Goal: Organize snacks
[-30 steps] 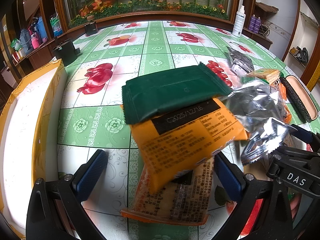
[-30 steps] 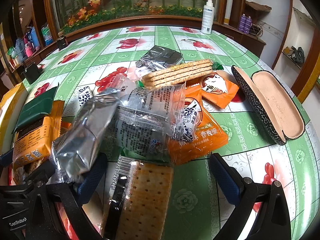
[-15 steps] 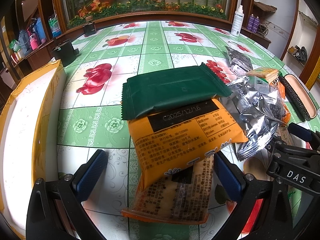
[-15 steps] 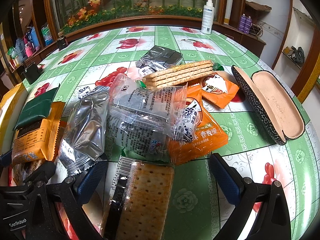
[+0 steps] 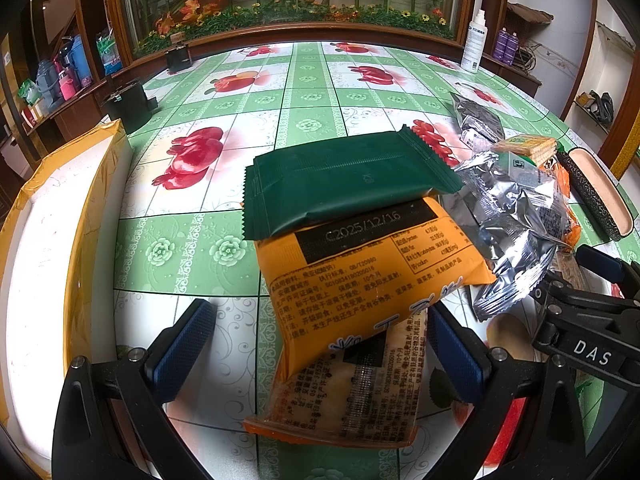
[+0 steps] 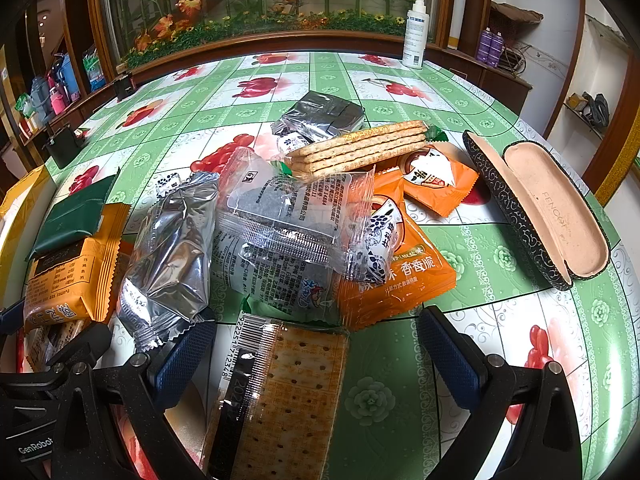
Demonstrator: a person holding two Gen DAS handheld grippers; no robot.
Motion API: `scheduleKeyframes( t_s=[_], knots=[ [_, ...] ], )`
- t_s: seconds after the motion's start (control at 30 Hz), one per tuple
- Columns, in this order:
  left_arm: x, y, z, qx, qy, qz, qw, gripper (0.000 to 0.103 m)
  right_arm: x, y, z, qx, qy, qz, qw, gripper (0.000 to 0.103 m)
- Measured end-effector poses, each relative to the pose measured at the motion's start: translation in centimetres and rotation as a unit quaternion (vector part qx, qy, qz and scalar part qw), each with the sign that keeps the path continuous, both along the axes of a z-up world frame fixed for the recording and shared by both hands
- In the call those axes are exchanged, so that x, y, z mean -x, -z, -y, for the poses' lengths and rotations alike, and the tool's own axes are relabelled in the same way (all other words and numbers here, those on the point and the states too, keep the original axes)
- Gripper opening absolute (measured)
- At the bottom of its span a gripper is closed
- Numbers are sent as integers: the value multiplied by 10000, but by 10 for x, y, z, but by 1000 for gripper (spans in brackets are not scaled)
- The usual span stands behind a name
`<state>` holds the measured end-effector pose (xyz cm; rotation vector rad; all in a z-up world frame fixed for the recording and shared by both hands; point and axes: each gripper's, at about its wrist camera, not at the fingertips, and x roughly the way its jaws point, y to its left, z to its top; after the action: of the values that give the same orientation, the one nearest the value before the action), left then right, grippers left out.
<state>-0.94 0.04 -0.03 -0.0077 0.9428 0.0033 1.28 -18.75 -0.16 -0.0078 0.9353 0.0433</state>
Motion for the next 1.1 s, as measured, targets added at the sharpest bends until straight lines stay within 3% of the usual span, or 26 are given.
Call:
scheduleKeyframes(
  t_s=[1.1],
  knots=[
    [3, -1, 1, 4, 29, 2, 10000, 103, 0, 0, 0, 1, 1, 0, 10000, 102]
  ],
)
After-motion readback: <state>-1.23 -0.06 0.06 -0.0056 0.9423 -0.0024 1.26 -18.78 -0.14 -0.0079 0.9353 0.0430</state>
